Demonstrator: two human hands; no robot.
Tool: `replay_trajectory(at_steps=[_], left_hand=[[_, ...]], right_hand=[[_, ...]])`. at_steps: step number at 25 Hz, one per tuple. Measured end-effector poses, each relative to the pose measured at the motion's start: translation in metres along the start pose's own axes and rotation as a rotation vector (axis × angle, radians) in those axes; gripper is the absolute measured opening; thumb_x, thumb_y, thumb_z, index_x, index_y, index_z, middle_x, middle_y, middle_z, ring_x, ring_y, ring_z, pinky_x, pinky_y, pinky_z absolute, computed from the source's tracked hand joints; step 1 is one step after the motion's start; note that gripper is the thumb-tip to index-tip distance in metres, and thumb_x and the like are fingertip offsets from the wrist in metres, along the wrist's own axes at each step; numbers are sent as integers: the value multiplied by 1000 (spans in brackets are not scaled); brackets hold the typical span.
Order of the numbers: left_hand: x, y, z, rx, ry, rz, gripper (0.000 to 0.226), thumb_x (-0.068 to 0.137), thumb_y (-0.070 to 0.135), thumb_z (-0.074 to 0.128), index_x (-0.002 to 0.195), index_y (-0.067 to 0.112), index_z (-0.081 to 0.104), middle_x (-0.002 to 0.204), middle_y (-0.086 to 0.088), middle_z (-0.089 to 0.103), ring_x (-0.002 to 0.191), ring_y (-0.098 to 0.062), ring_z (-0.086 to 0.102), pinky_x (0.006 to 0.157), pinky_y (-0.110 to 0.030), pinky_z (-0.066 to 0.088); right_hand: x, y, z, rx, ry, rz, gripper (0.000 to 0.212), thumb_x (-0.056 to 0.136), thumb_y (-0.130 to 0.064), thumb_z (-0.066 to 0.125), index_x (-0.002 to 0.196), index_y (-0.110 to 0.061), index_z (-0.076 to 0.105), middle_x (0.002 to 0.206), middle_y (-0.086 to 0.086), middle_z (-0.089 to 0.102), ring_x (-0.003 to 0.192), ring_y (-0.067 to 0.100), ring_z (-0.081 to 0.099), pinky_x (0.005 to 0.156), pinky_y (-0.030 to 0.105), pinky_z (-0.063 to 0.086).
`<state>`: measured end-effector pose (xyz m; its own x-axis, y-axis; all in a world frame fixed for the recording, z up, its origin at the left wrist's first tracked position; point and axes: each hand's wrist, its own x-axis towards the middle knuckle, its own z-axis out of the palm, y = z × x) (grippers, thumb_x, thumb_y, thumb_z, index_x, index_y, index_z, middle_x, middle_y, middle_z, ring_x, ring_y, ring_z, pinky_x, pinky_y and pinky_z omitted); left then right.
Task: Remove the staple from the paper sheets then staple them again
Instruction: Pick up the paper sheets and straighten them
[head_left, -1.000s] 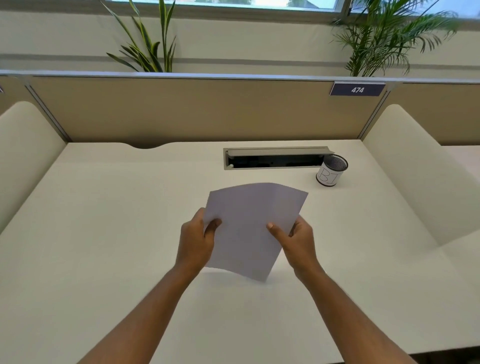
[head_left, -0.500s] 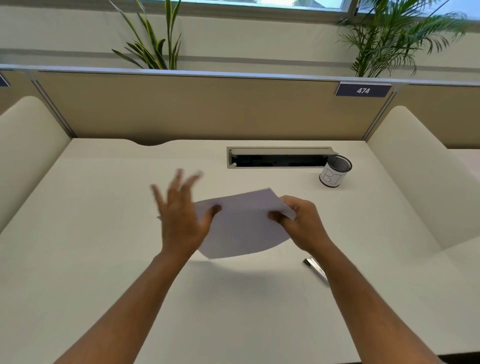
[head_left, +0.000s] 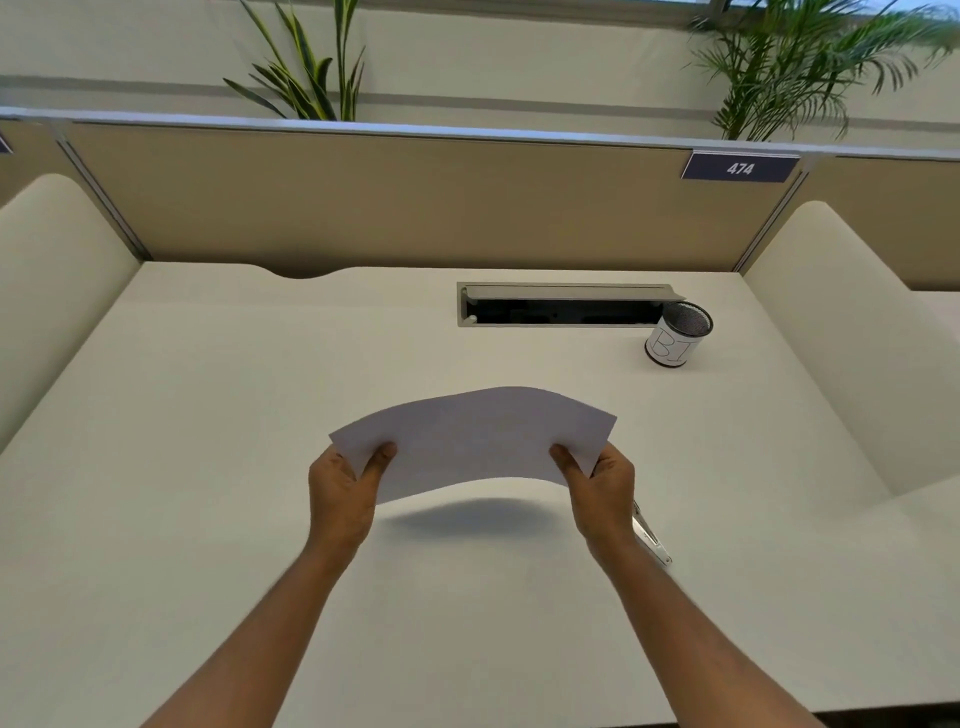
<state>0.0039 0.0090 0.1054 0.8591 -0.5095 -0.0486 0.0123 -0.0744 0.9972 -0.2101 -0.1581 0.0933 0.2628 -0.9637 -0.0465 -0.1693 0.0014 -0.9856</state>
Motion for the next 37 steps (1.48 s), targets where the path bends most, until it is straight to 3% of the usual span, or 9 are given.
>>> replay_trajectory(at_steps=[6, 11, 17, 22, 25, 27, 30, 33, 37], left_hand=[[-9, -29, -1, 64, -79, -71, 37, 79, 15, 83, 110, 28, 66, 109, 4, 75, 104, -14, 71, 91, -32, 54], [-3, -20, 13, 183, 7, -26, 24, 85, 14, 79, 105, 19, 67, 96, 7, 71, 90, -8, 68, 83, -31, 55], [38, 33, 4, 548, -151, 510, 14, 85, -3, 72, 83, 10, 69, 74, 8, 66, 67, -10, 59, 60, -10, 42], [51, 72, 19, 719, -433, 727, 19, 81, 0, 76, 91, 15, 71, 83, 2, 74, 70, -20, 66, 63, -40, 57], [40, 75, 29, 725, -268, 863, 28, 83, 10, 78, 110, 14, 69, 108, -3, 74, 99, -26, 70, 103, -52, 49], [32, 69, 27, 644, -45, 796, 62, 82, 21, 80, 137, 12, 52, 145, -7, 54, 140, -28, 47, 122, -51, 24], [27, 49, 20, 292, 27, 434, 103, 74, 27, 87, 154, 14, 24, 162, -7, 28, 151, -20, 27, 123, -44, 27], [21, 36, 26, 15, -314, 62, 74, 79, 27, 81, 143, 28, 42, 143, 4, 57, 132, -14, 55, 108, -39, 49], [7, 33, 39, 100, -207, 132, 30, 95, 13, 66, 113, 34, 57, 109, 15, 69, 96, -2, 69, 85, -27, 60]], right_hand=[[-8, 36, 0, -51, -27, 78, 29, 88, -9, 77, 95, -37, 74, 97, -7, 80, 94, 20, 75, 91, 47, 60], [2, 30, -3, 1, 4, 87, 31, 87, -8, 79, 98, -36, 72, 99, -5, 80, 97, 26, 75, 95, 54, 58], [23, -22, -20, -321, 61, -321, 78, 71, -20, 93, 138, -23, 52, 135, -8, 62, 126, 8, 56, 107, 25, 42], [35, -57, 2, -555, -353, -494, 39, 86, -19, 78, 123, -28, 68, 113, -15, 77, 101, 7, 73, 90, 36, 59], [35, -52, 12, -524, -302, -421, 19, 92, -12, 69, 102, -26, 76, 95, -12, 78, 82, 14, 72, 75, 38, 59], [33, -44, 9, -396, -263, -311, 21, 91, -8, 68, 88, -29, 73, 85, -14, 74, 74, 5, 65, 69, 31, 52], [28, -37, 4, -139, -234, -166, 12, 92, -8, 71, 94, -20, 74, 91, -5, 75, 80, 10, 67, 73, 31, 55], [22, -39, 4, 81, -237, -112, 17, 92, -10, 74, 98, -26, 75, 98, -2, 79, 91, 20, 72, 81, 34, 61], [17, -36, 10, 148, -128, -164, 14, 90, -10, 76, 97, -23, 75, 92, -5, 79, 86, 17, 72, 79, 27, 61]])
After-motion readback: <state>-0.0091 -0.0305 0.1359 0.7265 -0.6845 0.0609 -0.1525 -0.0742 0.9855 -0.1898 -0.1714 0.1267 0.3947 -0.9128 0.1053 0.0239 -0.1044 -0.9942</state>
